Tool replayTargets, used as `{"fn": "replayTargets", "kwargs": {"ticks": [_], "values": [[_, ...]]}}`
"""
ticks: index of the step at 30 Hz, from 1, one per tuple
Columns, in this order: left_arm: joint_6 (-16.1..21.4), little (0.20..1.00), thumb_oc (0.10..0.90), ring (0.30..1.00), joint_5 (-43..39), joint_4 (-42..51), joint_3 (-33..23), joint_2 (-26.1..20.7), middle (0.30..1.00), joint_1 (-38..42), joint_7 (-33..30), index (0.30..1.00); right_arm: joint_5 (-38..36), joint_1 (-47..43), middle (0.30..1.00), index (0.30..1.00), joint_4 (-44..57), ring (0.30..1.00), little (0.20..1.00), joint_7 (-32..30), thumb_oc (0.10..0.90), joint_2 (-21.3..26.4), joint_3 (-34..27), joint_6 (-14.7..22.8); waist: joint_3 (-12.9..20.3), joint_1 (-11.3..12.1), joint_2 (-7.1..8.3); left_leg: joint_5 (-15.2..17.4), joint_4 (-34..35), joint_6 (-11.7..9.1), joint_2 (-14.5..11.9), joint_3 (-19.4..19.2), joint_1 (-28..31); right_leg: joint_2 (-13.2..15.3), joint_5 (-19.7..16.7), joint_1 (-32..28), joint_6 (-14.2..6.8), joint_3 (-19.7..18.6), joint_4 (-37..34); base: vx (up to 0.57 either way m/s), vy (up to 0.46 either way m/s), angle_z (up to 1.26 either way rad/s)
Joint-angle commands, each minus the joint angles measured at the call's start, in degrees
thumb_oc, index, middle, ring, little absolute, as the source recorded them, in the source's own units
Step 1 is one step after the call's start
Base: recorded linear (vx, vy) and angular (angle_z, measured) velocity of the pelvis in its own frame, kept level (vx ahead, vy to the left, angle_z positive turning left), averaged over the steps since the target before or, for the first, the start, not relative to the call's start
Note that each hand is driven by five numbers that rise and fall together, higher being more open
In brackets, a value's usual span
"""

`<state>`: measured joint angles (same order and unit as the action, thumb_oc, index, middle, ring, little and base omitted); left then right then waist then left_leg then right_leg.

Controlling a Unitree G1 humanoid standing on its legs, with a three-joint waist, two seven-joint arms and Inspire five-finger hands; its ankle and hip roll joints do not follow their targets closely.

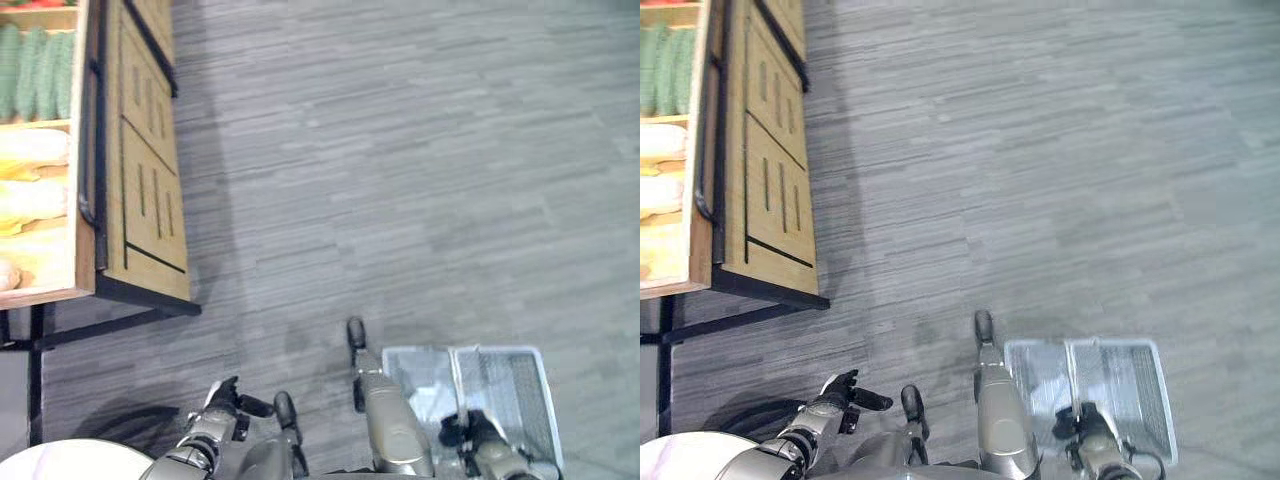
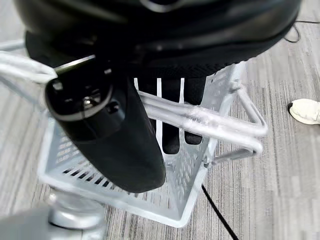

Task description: Get the vegetables into the basket

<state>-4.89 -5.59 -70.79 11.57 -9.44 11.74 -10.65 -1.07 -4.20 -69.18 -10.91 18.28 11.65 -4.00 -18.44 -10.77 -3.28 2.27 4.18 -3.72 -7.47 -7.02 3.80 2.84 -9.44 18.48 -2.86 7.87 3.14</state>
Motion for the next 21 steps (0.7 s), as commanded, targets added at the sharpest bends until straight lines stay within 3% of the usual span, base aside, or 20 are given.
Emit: {"fn": "replayTargets", "kwargs": {"ticks": [1,3,4,8,11,13,15,17,18,19,21], "values": [[-0.48,1.000,0.900,1.000,0.30,0.14,1.27,-3.14,1.000,-1.37,-0.89,1.000,-1.92,-0.44,0.300,0.300,1.42,0.300,0.300,-1.12,0.400,2.02,0.13,1.70,1.16,-0.12,1.29,2.76,-4.65,-1.10,3.54,0.08,5.26,1.38,-1.14,5.36,-5.12,-1.16,4.24,0.17,-0.182,0.29],[-0.50,1.000,0.900,1.000,0.14,0.51,1.51,-2.81,1.000,-1.49,-0.88,1.000,-1.65,-0.57,0.300,0.300,1.50,0.300,0.300,-1.11,0.400,2.43,0.35,1.66,1.41,-0.07,0.69,1.24,-4.98,-2.09,2.45,0.63,4.52,1.12,-0.57,4.87,-4.59,0.13,3.68,0.19,-0.199,0.36],[-0.66,1.000,0.900,1.000,-0.64,0.11,1.18,-2.48,1.000,-1.03,-1.45,1.000,-1.75,-1.10,0.300,0.300,1.89,0.300,0.300,-1.25,0.400,2.65,0.60,1.83,1.36,0.58,0.26,-1.75,-5.20,-3.51,1.16,0.41,4.03,0.28,0.17,3.86,-3.99,1.61,2.57,0.16,-0.172,0.35],[-0.51,1.000,0.900,1.000,-0.90,0.36,1.11,-2.24,1.000,-1.12,-1.62,1.000,-1.57,-1.48,0.300,0.300,2.30,0.300,0.300,-1.24,0.400,2.97,0.97,1.91,1.77,0.99,-0.93,-5.27,-5.66,-4.82,-0.23,0.50,3.67,-0.78,1.83,3.25,-3.02,2.34,2.63,0.14,-0.151,0.12],[-0.35,1.000,0.900,1.000,-1.46,0.60,0.82,-2.32,1.000,-1.39,-1.43,1.000,-1.49,-1.32,0.300,0.300,2.00,0.300,0.300,-1.05,0.400,3.09,1.11,1.87,1.81,1.20,-1.41,-10.11,-10.06,-6.09,-1.89,0.95,2.18,-2.03,4.02,1.74,-1.26,2.54,3.05,0.13,-0.155,0.00],[-0.41,1.000,0.900,1.000,-1.77,0.64,0.58,-2.51,1.000,-1.63,-1.46,1.000,-1.36,-1.20,0.300,0.300,1.80,0.300,0.300,-0.90,0.400,3.08,1.51,1.96,1.43,1.65,-0.69,-14.15,-16.10,-6.10,-2.55,2.01,-0.20,-3.14,5.31,-0.39,0.27,1.80,2.73,0.13,-0.206,0.11],[-0.64,1.000,0.900,1.000,-1.81,0.44,0.39,-2.90,1.000,-1.53,-1.58,1.000,-1.17,-1.02,0.300,0.300,1.46,0.300,0.300,-0.74,0.400,3.12,1.87,1.95,0.39,2.52,1.21,-16.49,-24.26,-5.35,-2.57,2.84,-4.35,-3.46,6.20,-3.09,1.79,0.65,1.95,0.18,-0.270,-0.11],[-0.67,1.000,0.900,1.000,-2.48,0.62,-0.06,-3.08,1.000,-1.85,-1.93,1.000,-1.17,-0.72,0.300,0.300,1.22,0.300,0.300,-0.76,0.400,3.42,1.88,1.88,-0.44,3.58,2.79,-16.40,-29.69,-4.13,-1.68,3.22,-7.13,-3.33,7.02,-5.25,2.64,-0.71,1.41,0.17,-0.193,-0.27],[-0.67,1.000,0.900,1.000,-2.49,0.64,-0.04,-3.11,1.000,-1.86,-1.93,1.000,-1.17,-0.71,0.300,0.300,1.22,0.300,0.300,-0.77,0.400,3.39,1.88,1.89,-0.48,3.61,2.79,-16.28,-29.91,-4.11,-1.71,3.23,-7.19,-3.35,7.05,-5.26,2.63,-0.72,1.44,0.26,-0.151,-0.46],[-0.54,1.000,0.900,1.000,-3.48,0.40,-0.42,-3.10,1.000,-2.13,-2.01,1.000,-1.20,-0.73,0.300,0.300,0.39,0.300,0.300,-0.80,0.400,3.59,2.12,1.53,-1.76,5.86,4.54,-11.93,-32.52,-2.21,1.13,3.67,-16.02,-2.77,8.17,-8.94,2.41,-3.45,0.69,0.19,-0.095,-0.34],[-0.51,1.000,0.900,1.000,-3.64,0.34,-0.45,-3.10,1.000,-2.25,-1.97,1.000,-1.04,-0.77,0.300,0.300,0.32,0.300,0.300,-0.79,0.400,3.63,2.28,1.48,-1.80,6.48,5.11,-11.08,-31.97,-1.93,1.52,3.43,-19.10,-2.47,8.51,-9.88,2.07,-4.45,0.65,0.17,-0.052,0.12]]}}
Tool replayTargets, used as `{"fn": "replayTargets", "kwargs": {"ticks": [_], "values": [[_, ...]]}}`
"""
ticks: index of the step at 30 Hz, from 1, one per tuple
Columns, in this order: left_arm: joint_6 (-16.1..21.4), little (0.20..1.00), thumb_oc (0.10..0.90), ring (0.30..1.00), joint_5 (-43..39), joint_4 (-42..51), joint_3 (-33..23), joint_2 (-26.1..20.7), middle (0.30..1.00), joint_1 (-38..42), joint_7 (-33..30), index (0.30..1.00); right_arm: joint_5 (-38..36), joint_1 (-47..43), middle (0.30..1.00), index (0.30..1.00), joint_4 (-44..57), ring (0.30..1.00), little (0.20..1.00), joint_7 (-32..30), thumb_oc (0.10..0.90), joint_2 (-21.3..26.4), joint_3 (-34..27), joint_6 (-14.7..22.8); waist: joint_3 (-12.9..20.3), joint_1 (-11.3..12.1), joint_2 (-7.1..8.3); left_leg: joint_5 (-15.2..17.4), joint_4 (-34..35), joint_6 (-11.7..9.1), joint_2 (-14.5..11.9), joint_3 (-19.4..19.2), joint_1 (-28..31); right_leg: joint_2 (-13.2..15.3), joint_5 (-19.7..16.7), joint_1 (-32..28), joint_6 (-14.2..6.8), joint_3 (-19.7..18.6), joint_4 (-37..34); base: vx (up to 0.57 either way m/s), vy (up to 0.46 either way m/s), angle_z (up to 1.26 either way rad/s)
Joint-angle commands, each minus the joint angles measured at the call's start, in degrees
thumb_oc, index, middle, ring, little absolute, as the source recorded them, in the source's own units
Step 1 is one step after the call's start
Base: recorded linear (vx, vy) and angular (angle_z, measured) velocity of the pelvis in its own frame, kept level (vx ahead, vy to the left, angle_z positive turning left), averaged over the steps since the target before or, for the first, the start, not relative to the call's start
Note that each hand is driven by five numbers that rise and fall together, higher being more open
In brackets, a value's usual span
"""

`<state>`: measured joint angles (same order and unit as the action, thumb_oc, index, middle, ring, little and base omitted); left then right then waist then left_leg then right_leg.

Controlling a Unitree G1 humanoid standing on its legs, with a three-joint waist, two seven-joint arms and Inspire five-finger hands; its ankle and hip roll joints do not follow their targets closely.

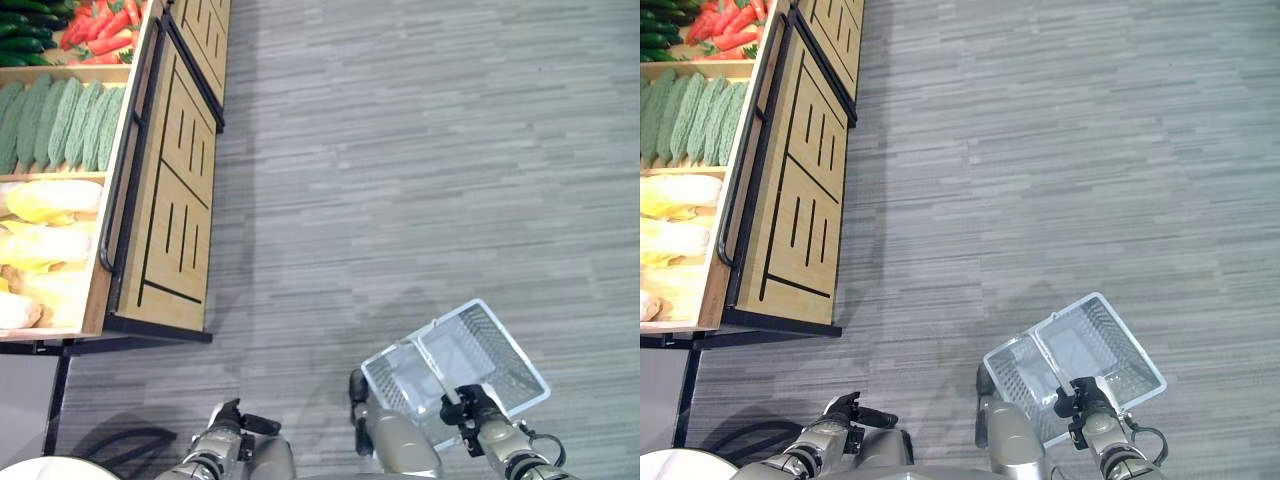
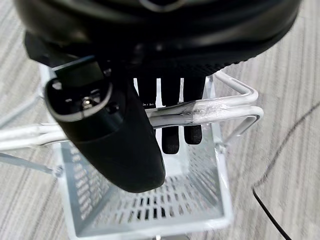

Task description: Get the vegetables into the basket

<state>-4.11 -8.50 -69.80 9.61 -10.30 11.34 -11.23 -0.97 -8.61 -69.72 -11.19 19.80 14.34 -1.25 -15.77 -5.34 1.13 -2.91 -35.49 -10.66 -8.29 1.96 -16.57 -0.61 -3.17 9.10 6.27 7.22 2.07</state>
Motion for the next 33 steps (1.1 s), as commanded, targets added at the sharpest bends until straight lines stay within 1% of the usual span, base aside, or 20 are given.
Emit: {"fn": "replayTargets", "kwargs": {"ticks": [1,2,3,4,5,6,7,8,9,10,12,14,16,19,20,23,24,26,29,33], "values": [[-1.29,1.000,0.900,1.000,-0.72,-0.65,1.51,-2.24,1.000,-1.86,-1.40,1.000,-1.15,3.63,0.300,0.300,0.86,0.300,0.300,-0.50,0.400,2.10,-0.41,-1.27,-4.43,1.04,0.72,-5.93,7.73,5.01,2.36,-5.56,1.24,1.00,2.23,-0.46,-7.06,-3.79,1.72,0.33,0.004,-0.17],[-1.12,1.000,0.900,1.000,-0.50,-0.82,1.46,-2.16,1.000,-2.22,-1.25,1.000,-1.02,3.82,0.300,0.300,0.39,0.300,0.300,-0.52,0.400,2.64,-0.56,-1.39,-4.65,2.97,0.73,-5.03,14.72,5.15,2.77,-6.64,-4.33,0.84,3.99,-3.82,-7.70,-5.45,0.93,0.34,0.036,-0.37],[-1.19,1.000,0.900,1.000,-0.52,-0.82,1.54,-2.10,1.000,-2.40,-1.31,1.000,-0.89,3.98,0.300,0.300,0.45,0.300,0.300,-0.54,0.400,2.68,-0.54,-1.39,-4.63,3.67,0.70,-5.98,16.88,4.82,2.78,-6.18,-4.52,0.75,4.61,-4.55,-7.82,-6.14,1.34,0.61,0.099,-0.17],[-1.00,1.000,0.900,1.000,-0.39,-0.69,1.59,-1.98,1.000,-2.65,-1.28,1.000,-0.71,4.02,0.300,0.300,0.72,0.300,0.300,-0.68,0.400,2.92,-0.12,-1.26,-4.29,5.42,-0.88,-9.77,26.14,4.63,3.47,-5.58,-7.43,-1.39,6.18,-6.63,-7.81,-7.65,1.09,0.37,0.086,0.01],[-0.99,1.000,0.900,1.000,-0.39,-0.69,1.64,-1.96,1.000,-2.75,-1.28,1.000,-0.71,4.14,0.300,0.300,0.75,0.300,0.300,-0.67,0.400,2.94,-0.12,-1.26,-4.40,5.38,-0.48,-10.05,27.11,4.62,3.93,-5.83,-6.52,-0.92,6.63,-7.01,-7.86,-7.70,1.21,0.42,0.083,-0.22],[-0.90,1.000,0.900,1.000,-0.24,-0.62,1.65,-1.94,1.000,-2.74,-1.30,1.000,-0.49,4.08,0.300,0.300,0.74,0.300,0.300,-0.72,0.400,2.96,0.10,-1.16,-4.29,6.19,-1.16,-11.72,30.10,4.31,4.04,-4.98,-7.14,-1.88,7.17,-8.08,-7.76,-8.75,1.40,0.29,0.037,-0.69],[-0.90,1.000,0.900,1.000,-0.09,-0.70,1.72,-1.87,1.000,-2.81,-1.42,1.000,-0.33,4.04,0.300,0.300,0.80,0.300,0.300,-0.83,0.400,2.90,0.33,-1.07,-4.53,6.83,-1.26,-13.60,33.98,3.96,4.45,-4.72,-6.39,-2.30,8.29,-9.76,-7.72,-10.07,1.74,0.39,0.066,-0.76],[-0.87,1.000,0.900,1.000,-0.01,-0.82,1.47,-1.78,1.000,-3.11,-1.58,1.000,-0.12,3.79,0.300,0.300,0.78,0.300,0.300,-0.90,0.400,2.88,0.50,-1.03,-4.29,7.70,-1.58,-14.47,36.68,3.68,4.48,-4.18,-7.80,-3.11,8.84,-11.18,-7.62,-11.51,1.57,0.27,0.040,-1.03],[-0.86,1.000,0.900,1.000,-0.01,-0.82,1.46,-1.80,1.000,-3.17,-1.59,1.000,-0.12,3.83,0.300,0.300,0.79,0.300,0.300,-0.90,0.400,2.85,0.53,-1.03,-4.42,7.71,-1.18,-14.59,37.21,3.72,4.83,-4.47,-7.18,-2.69,9.21,-11.45,-7.67,-11.60,1.71,0.36,0.077,-1.02],[-0.92,1.000,0.900,1.000,0.31,-1.18,0.74,-1.92,1.000,-3.73,-1.83,1.000,0.55,3.03,0.300,0.300,0.24,0.300,0.300,-0.73,0.400,2.62,1.00,-1.13,-3.95,8.88,-1.20,-15.58,38.33,3.35,4.16,-6.40,-7.36,-3.09,10.95,-14.61,-7.65,-14.18,1.92,0.33,0.082,-1.02],[-1.01,1.000,0.900,1.000,0.36,-1.20,0.26,-2.12,1.000,-4.60,-1.70,1.000,0.82,2.65,0.300,0.300,0.52,0.300,0.300,-0.31,0.400,2.08,1.55,-1.17,-2.82,9.41,-1.00,-15.64,38.22,4.13,3.84,-6.82,-5.27,-3.36,11.82,-16.22,-7.70,-15.73,1.08,0.32,0.111,-0.99],[-1.05,1.000,0.900,1.000,0.37,-1.49,-0.10,-2.45,1.000,-5.04,-1.67,1.000,0.97,2.43,0.300,0.300,0.48,0.300,0.300,-0.12,0.400,1.60,1.96,-1.31,-1.59,9.92,-0.36,-15.67,37.95,4.74,3.93,-6.75,-4.75,-2.34,12.44,-17.36,-8.03,-16.89,0.66,0.27,0.130,-0.90],[-1.31,1.000,0.900,1.000,1.23,-2.08,-0.14,-2.86,1.000,-5.22,-1.40,1.000,0.89,2.07,0.300,0.300,0.48,0.300,0.300,0.23,0.400,0.95,1.97,-1.43,-0.02,10.38,0.92,-14.14,36.46,5.87,4.41,-7.53,-4.62,-0.12,12.38,-19.04,-9.27,-17.86,-0.07,0.30,0.150,-0.69],[-1.38,1.000,0.900,1.000,1.57,-1.94,-0.26,-3.83,1.000,-5.47,-1.69,1.000,1.89,1.27,0.300,0.300,1.01,0.300,0.300,0.80,0.400,-0.13,2.95,-1.64,1.91,11.08,2.99,-11.63,35.43,7.63,4.90,-10.70,-3.82,3.07,10.52,-18.27,-11.47,-18.81,0.47,0.28,0.150,-0.51],[-1.38,1.000,0.900,1.000,1.57,-1.95,-0.27,-3.86,1.000,-5.47,-1.69,1.000,1.90,1.27,0.300,0.300,1.01,0.300,0.300,0.79,0.400,-0.16,2.96,-1.64,1.95,11.14,3.08,-11.57,35.40,7.65,4.93,-10.80,-3.84,3.16,10.54,-18.23,-11.49,-18.89,0.46,0.13,0.071,-0.28],[-1.13,1.000,0.900,1.000,1.06,-1.31,-0.43,-4.29,1.000,-4.62,-1.85,1.000,2.75,0.63,0.300,0.300,1.23,0.300,0.300,1.16,0.400,-0.82,3.61,-1.75,2.82,11.63,4.51,-9.29,34.01,8.63,5.69,-12.59,-3.82,5.40,7.20,-17.46,-13.53,-18.99,0.73,0.14,0.074,-0.16],[-1.13,1.000,0.900,1.000,1.05,-1.31,-0.43,-4.32,1.000,-4.62,-1.85,1.000,2.75,0.62,0.300,0.300,1.23,0.300,0.300,1.16,0.400,-0.84,3.60,-1.75,2.86,11.68,4.59,-9.23,33.97,8.65,5.72,-12.67,-3.84,5.47,7.19,-17.46,-13.55,-19.04,0.67,0.12,0.073,-0.08],[-0.88,1.000,0.900,1.000,0.42,-0.25,-0.39,-4.72,1.000,-3.84,-1.79,1.000,2.84,0.04,0.300,0.300,1.34,0.300,0.300,1.38,0.400,-1.24,3.97,-1.85,3.33,12.03,5.95,-7.49,33.57,9.36,6.53,-13.63,-3.72,6.96,3.34,-16.09,-15.38,-18.90,1.71,0.15,0.081,-0.10],[-0.84,1.000,0.900,1.000,0.23,0.03,-0.33,-4.96,1.000,-3.38,-1.64,1.000,3.00,-0.24,0.300,0.300,1.31,0.300,0.300,1.49,0.400,-1.42,3.98,-1.88,3.48,12.29,7.24,-5.42,33.05,10.16,7.74,-14.05,-3.16,8.71,-0.17,-15.39,-17.29,-17.58,3.91,0.12,0.069,-0.16],[-0.90,1.000,0.900,1.000,-0.41,0.21,-0.77,-5.24,1.000,-3.07,-1.34,1.000,3.05,-0.62,0.300,0.300,1.42,0.300,0.300,1.70,0.400,-1.62,4.12,-1.92,3.06,13.40,8.17,-2.45,31.38,11.31,8.57,-13.48,-2.23,9.47,-5.31,-13.62,-18.78,-16.23,8.57,0.11,0.082,-0.04]]}}
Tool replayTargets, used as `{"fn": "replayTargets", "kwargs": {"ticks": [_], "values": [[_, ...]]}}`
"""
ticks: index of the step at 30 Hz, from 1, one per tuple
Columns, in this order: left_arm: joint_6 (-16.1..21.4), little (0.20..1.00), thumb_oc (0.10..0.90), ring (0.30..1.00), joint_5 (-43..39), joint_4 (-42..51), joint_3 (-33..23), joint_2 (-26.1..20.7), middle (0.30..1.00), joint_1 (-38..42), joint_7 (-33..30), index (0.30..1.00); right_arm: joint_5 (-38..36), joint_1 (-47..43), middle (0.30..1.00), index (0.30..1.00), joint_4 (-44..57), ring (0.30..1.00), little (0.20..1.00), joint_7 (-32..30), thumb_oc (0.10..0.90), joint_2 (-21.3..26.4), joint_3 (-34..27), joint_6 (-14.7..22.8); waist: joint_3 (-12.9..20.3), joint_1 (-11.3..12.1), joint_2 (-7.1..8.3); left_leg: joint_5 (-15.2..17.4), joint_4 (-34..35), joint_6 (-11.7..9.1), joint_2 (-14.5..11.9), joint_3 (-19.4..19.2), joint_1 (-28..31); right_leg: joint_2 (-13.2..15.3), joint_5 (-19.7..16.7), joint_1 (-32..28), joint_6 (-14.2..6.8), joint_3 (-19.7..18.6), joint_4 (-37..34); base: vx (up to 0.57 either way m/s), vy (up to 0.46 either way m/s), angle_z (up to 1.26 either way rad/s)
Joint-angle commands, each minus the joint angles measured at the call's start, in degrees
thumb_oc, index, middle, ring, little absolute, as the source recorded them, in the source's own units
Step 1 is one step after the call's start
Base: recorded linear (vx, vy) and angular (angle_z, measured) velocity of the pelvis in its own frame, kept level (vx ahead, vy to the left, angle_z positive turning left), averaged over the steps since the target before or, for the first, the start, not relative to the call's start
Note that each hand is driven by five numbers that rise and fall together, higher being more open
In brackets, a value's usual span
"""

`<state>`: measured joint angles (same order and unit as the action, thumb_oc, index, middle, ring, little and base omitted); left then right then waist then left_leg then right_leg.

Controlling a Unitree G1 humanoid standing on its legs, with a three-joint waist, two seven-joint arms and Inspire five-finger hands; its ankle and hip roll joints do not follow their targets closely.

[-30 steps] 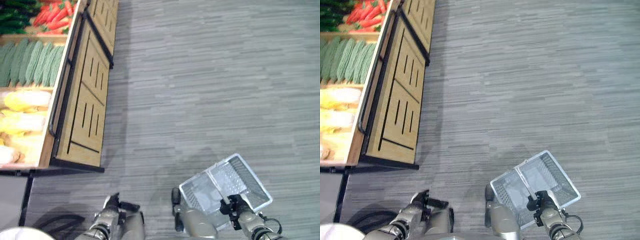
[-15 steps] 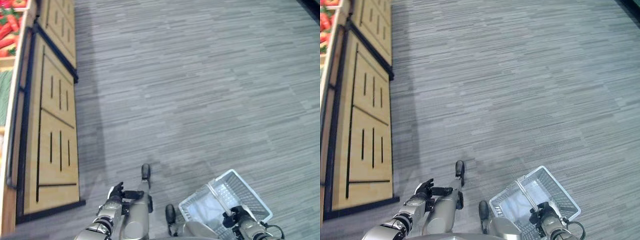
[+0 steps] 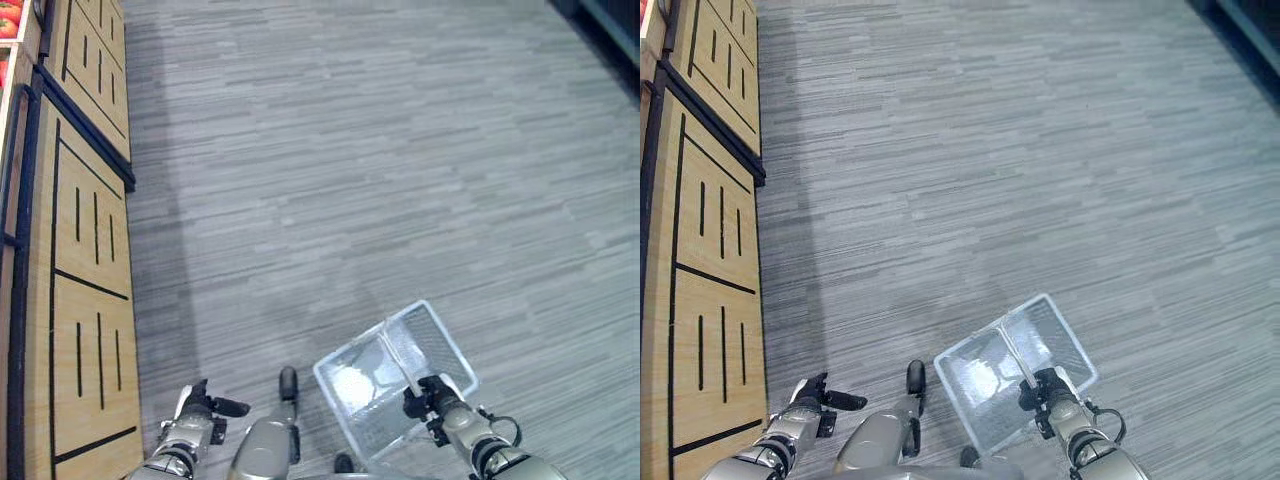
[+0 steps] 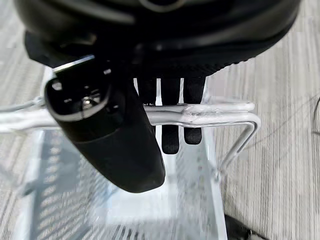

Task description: Get the vegetables into the basket

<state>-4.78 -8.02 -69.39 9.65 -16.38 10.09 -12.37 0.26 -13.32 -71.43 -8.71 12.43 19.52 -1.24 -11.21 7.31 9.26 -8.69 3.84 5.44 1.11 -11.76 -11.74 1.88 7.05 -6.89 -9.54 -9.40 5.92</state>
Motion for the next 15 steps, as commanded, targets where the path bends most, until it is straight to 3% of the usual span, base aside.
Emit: {"fn": "replayTargets", "kwargs": {"ticks": [1,2,4,6,8,9,10,12,13,15], "values": [[-0.22,1.000,0.900,1.000,-0.99,-0.52,-1.17,0.87,1.000,-1.70,0.02,1.000,1.96,3.97,0.300,0.300,3.00,0.300,0.300,-0.69,0.400,5.76,-1.03,-1.98,-1.85,1.14,0.50,4.45,-8.60,-4.33,-0.30,0.52,-6.46,7.67,-17.15,2.57,-3.28,1.74,6.73,0.14,0.109,-0.01],[-0.44,1.000,0.900,1.000,-1.06,-0.62,-1.00,0.65,1.000,-1.59,0.14,1.000,1.76,3.93,0.300,0.300,3.15,0.300,0.300,-0.59,0.400,5.67,-0.92,-1.95,-2.16,1.33,-0.04,5.21,-9.13,-3.79,-0.35,1.61,-5.56,6.94,-19.24,4.68,-3.05,2.22,10.89,0.11,0.085,-0.01],[-0.44,1.000,0.900,1.000,-1.02,-0.69,-1.02,0.55,1.000,-1.47,0.12,1.000,1.49,3.88,0.300,0.300,3.27,0.300,0.300,-0.65,0.400,5.63,-0.95,-1.89,-2.42,1.35,-0.35,5.83,-9.29,-3.49,-0.33,2.31,-4.81,6.92,-19.69,5.74,-2.50,2.92,12.86,0.11,0.058,0.07],[-0.40,1.000,0.900,1.000,-1.39,-0.62,-1.47,0.00,1.000,-1.20,0.19,1.000,1.72,3.64,0.300,0.300,3.93,0.300,0.300,-0.59,0.400,5.44,-0.11,-1.87,-3.31,2.26,-0.77,7.26,-9.09,-3.18,-0.44,4.12,-2.34,10.24,-20.00,10.10,-0.80,9.07,13.26,0.21,0.009,0.14],[-0.34,1.000,0.900,1.000,-1.79,-0.70,-1.59,-0.03,1.000,-0.91,-0.02,1.000,1.69,3.34,0.300,0.300,4.00,0.300,0.300,-0.66,0.400,5.41,0.09,-1.84,-3.77,1.87,-0.89,7.67,-8.67,-3.33,-0.31,5.28,-1.28,10.83,-18.65,11.77,-0.36,10.35,11.86,0.21,-0.026,0.14],[-0.33,1.000,0.900,1.000,-2.31,-1.15,-1.39,0.12,1.000,-0.49,-0.10,1.000,1.46,3.11,0.300,0.300,3.96,0.300,0.300,-0.76,0.400,5.66,0.08,-1.76,-4.45,0.53,-1.89,8.13,-7.89,-3.42,0.05,7.68,0.82,8.86,-14.69,15.22,0.12,8.61,8.66,0.16,0.010,0.38],[-0.33,1.000,0.900,1.000,-2.31,-1.16,-1.40,0.13,1.000,-0.46,-0.10,1.000,1.46,3.08,0.300,0.300,3.95,0.300,0.300,-0.76,0.400,5.68,0.08,-1.76,-4.36,0.50,-1.93,7.99,-7.84,-3.46,-0.01,7.72,0.69,8.80,-14.85,15.31,0.16,8.65,8.55,0.26,0.032,0.66],[-0.16,1.000,0.900,1.000,-2.55,-1.50,-1.02,0.48,1.000,-0.02,-0.07,1.000,0.43,2.87,0.300,0.300,4.16,0.300,0.300,-1.03,0.400,6.01,-0.07,-1.64,-5.48,-2.02,-3.31,8.72,-6.76,-3.29,0.93,11.13,3.70,5.11,-12.22,19.82,0.64,3.44,5.15,0.32,0.031,0.75],[-0.16,1.000,0.900,1.000,-2.33,-1.61,-0.71,0.56,1.000,0.52,-0.13,1.000,-0.31,3.01,0.300,0.300,4.44,0.300,0.300,-1.33,0.400,6.08,-0.16,-1.41,-6.27,-3.55,-3.47,8.95,-6.19,-3.33,2.02,14.04,5.67,3.25,-13.87,23.44,0.46,0.23,2.87,0.32,0.010,0.81],[0.00,1.000,0.900,1.000,-2.21,-1.76,-0.62,0.74,1.000,0.89,-0.24,1.000,-0.62,3.20,0.300,0.300,4.71,0.300,0.300,-1.49,0.400,6.21,0.00,-1.34,-7.21,-4.86,-3.94,9.63,-5.78,-3.29,2.48,16.76,7.41,2.22,-14.49,25.13,0.35,-0.84,1.83,0.25,-0.032,1.18]]}}
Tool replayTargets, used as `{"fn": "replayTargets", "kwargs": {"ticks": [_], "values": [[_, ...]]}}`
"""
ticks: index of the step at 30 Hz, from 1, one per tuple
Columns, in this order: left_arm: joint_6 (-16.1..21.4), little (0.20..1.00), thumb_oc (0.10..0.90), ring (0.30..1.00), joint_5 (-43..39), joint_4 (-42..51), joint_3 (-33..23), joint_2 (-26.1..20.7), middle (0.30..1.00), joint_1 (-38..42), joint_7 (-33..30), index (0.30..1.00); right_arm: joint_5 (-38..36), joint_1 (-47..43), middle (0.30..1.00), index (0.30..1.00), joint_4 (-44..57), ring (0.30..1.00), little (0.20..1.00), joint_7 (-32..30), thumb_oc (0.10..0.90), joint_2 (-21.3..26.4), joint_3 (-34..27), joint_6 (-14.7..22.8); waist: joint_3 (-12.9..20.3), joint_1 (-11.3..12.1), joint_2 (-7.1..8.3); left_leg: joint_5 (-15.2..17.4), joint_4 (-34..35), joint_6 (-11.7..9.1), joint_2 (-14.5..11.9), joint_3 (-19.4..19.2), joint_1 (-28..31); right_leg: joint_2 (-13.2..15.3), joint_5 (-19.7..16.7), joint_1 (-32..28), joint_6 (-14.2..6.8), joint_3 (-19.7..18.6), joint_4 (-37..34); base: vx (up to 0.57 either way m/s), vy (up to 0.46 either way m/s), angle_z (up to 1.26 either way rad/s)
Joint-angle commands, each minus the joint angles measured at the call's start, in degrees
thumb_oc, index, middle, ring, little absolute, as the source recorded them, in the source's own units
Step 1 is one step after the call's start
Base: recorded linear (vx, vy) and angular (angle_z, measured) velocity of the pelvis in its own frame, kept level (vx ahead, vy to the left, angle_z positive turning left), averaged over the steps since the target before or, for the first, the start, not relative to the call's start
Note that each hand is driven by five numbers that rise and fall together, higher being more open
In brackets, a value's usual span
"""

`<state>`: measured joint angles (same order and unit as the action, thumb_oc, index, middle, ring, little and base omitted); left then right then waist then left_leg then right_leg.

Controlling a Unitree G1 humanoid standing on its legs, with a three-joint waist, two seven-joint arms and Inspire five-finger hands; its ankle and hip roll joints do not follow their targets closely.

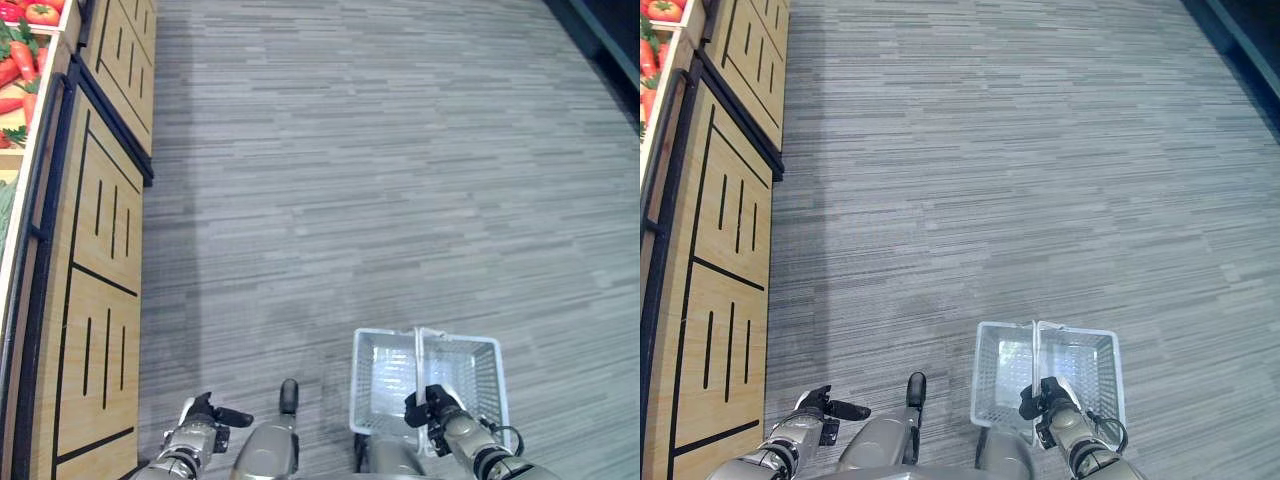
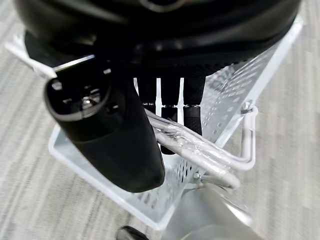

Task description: Get the vegetables into the basket

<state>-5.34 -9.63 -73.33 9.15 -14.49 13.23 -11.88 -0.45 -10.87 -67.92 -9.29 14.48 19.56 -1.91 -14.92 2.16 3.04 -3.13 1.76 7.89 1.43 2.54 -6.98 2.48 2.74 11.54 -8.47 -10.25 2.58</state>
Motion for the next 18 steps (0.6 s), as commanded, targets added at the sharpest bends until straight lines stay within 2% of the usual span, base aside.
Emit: {"fn": "replayTargets", "kwargs": {"ticks": [1,2,6,8,10,11,12,13,15,16,18], "values": [[0.53,1.000,0.900,1.000,-0.58,2.12,0.10,-1.14,1.000,-2.12,-0.59,1.000,0.13,0.84,0.300,0.300,1.47,0.300,0.300,-0.85,0.400,4.25,0.20,-0.67,-3.95,-0.25,2.23,4.30,-3.39,-5.82,2.64,4.38,3.62,1.25,-11.01,8.09,-0.92,-0.32,4.29,0.27,-0.076,1.21],[0.56,1.000,0.900,1.000,-0.63,2.13,0.27,-1.13,1.000,-1.78,-0.67,1.000,0.02,1.06,0.300,0.300,1.94,0.300,0.300,-0.84,0.400,4.34,0.21,-0.57,-4.35,-0.64,2.55,4.22,-2.95,-5.85,3.42,6.16,4.25,0.97,-12.13,9.72,-1.28,-1.34,2.74,0.25,-0.090,1.24],[0.96,1.000,0.900,1.000,-0.51,1.78,0.49,-0.90,1.000,-1.15,-0.67,1.000,0.05,2.29,0.300,0.300,2.12,0.300,0.300,-0.88,0.400,4.47,0.08,-0.37,-5.68,-2.58,2.69,5.34,-2.43,-6.07,5.14,13.94,7.04,0.34,-14.20,11.74,-2.55,-1.40,-0.19,0.21,-0.125,1.49],[1.18,1.000,0.900,1.000,-0.52,1.73,0.79,-1.02,1.000,-1.01,-0.57,1.000,0.24,2.99,0.300,0.300,1.94,0.300,0.300,-0.71,0.400,4.67,0.15,-0.26,-5.75,-3.48,2.99,5.99,-3.00,-6.22,6.19,18.20,8.14,-0.93,-14.48,12.11,-3.22,-4.32,1.81,0.19,-0.206,1.28],[0.91,1.000,0.900,1.000,-0.09,1.69,1.57,-0.77,1.000,-0.79,-0.47,1.000,0.31,3.83,0.300,0.300,1.38,0.300,0.300,-0.66,0.400,5.13,-0.04,-0.30,-5.11,-4.20,2.93,6.32,-3.83,-7.20,6.64,22.30,8.30,-1.45,-13.13,10.47,-2.78,-7.67,4.19,0.10,-0.199,1.48],[0.91,1.000,0.900,1.000,-0.09,1.69,1.56,-0.76,1.000,-0.80,-0.47,1.000,0.31,3.83,0.300,0.300,1.38,0.300,0.300,-0.66,0.400,5.14,-0.04,-0.29,-5.09,-4.27,2.92,6.32,-3.84,-7.21,6.64,22.36,8.27,-1.43,-13.10,10.49,-2.77,-7.61,4.22,0.15,-0.253,1.68],[1.03,1.000,0.900,1.000,-0.16,1.51,1.79,-0.32,1.000,-0.90,-0.39,1.000,0.49,4.00,0.300,0.300,0.91,0.300,0.300,-0.62,0.400,5.45,-0.35,-0.39,-4.39,-4.31,2.41,6.52,-3.85,-8.36,5.11,24.05,8.98,-1.40,-12.15,10.13,-2.22,-7.94,6.09,0.19,-0.265,1.08],[0.92,1.000,0.900,1.000,-0.10,1.32,1.87,-0.15,1.000,-1.12,-0.32,1.000,0.54,4.22,0.300,0.300,0.82,0.300,0.300,-0.55,0.400,5.48,-0.44,-0.48,-4.09,-4.76,2.12,6.74,-4.16,-8.69,4.73,24.90,9.22,-1.72,-11.75,9.95,-1.90,-8.52,6.58,0.26,-0.345,0.67],[0.94,1.000,0.900,1.000,-0.19,1.30,1.87,0.05,1.000,-1.52,-0.40,1.000,0.39,4.57,0.300,0.300,0.74,0.300,0.300,-0.64,0.400,5.61,-0.76,-0.47,-3.74,-5.00,1.78,7.42,-4.89,-9.24,3.76,25.23,9.39,-1.53,-10.74,9.63,-1.41,-7.43,7.22,0.16,-0.241,0.98],[0.75,1.000,0.900,1.000,-0.72,1.20,1.51,0.53,1.000,-2.06,-0.81,1.000,-0.08,4.64,0.300,0.300,0.79,0.300,0.300,-0.80,0.400,5.60,-0.71,-0.32,-3.11,-4.78,1.40,7.54,-6.08,-10.09,2.08,24.89,9.20,-1.30,-9.53,8.70,-0.09,-5.04,7.50,0.12,-0.226,1.47],[0.70,1.000,0.900,1.000,-0.65,1.36,1.47,0.64,1.000,-2.27,-0.90,1.000,-0.24,4.60,0.300,0.300,0.85,0.300,0.300,-0.68,0.400,5.71,-0.67,-0.32,-2.92,-4.84,1.25,7.37,-6.40,-10.30,1.41,24.71,8.97,-1.44,-9.24,8.42,0.33,-4.15,7.55,0.10,-0.203,0.73]]}}
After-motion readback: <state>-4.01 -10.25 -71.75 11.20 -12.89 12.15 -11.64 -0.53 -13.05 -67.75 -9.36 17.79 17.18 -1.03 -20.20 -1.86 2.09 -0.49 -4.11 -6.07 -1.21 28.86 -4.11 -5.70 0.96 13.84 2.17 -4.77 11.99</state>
